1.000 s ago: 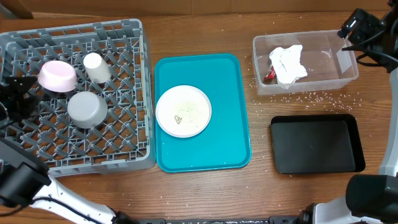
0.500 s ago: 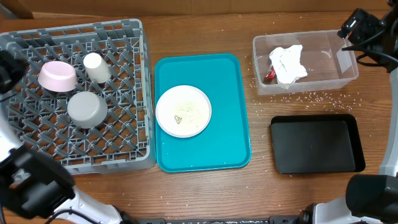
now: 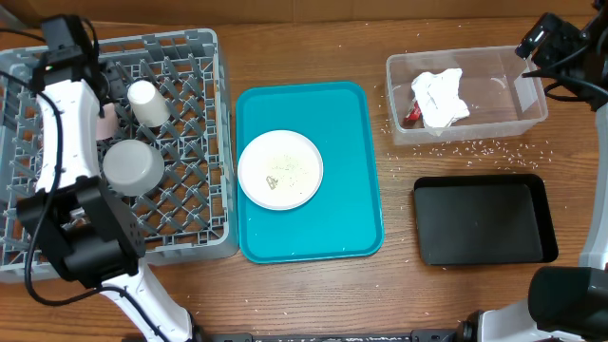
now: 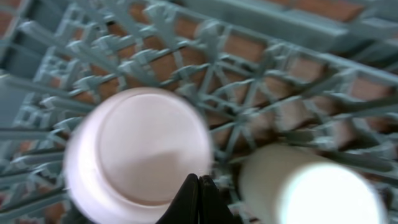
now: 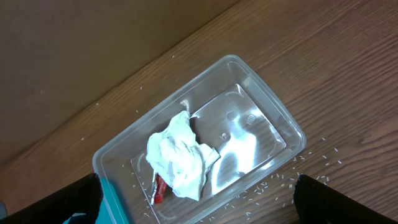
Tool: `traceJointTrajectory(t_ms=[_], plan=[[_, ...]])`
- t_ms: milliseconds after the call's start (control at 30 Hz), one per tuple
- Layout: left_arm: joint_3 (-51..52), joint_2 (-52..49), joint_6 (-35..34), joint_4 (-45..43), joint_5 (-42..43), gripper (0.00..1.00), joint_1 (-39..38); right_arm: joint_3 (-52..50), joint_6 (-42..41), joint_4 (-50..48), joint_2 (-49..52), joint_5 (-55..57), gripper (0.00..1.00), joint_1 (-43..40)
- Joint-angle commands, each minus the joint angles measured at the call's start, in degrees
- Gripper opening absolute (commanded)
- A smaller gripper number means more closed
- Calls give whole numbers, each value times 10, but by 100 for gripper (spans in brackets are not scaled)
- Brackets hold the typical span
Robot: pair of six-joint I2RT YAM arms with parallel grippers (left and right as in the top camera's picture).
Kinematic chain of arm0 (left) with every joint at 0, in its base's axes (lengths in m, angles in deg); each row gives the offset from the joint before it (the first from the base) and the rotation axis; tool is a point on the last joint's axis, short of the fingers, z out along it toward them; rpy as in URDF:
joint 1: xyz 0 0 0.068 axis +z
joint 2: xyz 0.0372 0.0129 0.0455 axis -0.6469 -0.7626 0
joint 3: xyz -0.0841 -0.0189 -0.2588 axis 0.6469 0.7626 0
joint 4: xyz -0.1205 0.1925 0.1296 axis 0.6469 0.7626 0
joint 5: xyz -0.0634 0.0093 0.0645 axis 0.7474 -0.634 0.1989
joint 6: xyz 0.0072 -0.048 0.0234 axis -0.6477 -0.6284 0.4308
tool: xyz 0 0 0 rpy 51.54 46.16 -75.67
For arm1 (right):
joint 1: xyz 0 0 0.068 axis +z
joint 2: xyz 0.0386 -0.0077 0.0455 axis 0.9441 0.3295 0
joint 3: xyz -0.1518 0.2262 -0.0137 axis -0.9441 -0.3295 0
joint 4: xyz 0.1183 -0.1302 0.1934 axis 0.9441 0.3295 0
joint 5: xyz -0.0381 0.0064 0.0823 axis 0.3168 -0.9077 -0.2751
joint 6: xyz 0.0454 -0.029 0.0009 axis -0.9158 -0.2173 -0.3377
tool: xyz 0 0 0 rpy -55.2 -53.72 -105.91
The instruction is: Sort waste into correct bins and load items into the dishwasher
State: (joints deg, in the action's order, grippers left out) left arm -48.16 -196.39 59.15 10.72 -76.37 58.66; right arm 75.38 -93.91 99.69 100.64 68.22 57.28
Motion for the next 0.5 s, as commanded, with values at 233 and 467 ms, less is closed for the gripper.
traceJointTrajectory(t_ms=[233, 467], plan=[[-3, -34, 3, 21, -60, 4, 28, 10, -2, -3, -7, 3, 100, 0], [-3, -37, 2, 17, -52, 4, 42, 10, -2, -3, -7, 3, 100, 0]])
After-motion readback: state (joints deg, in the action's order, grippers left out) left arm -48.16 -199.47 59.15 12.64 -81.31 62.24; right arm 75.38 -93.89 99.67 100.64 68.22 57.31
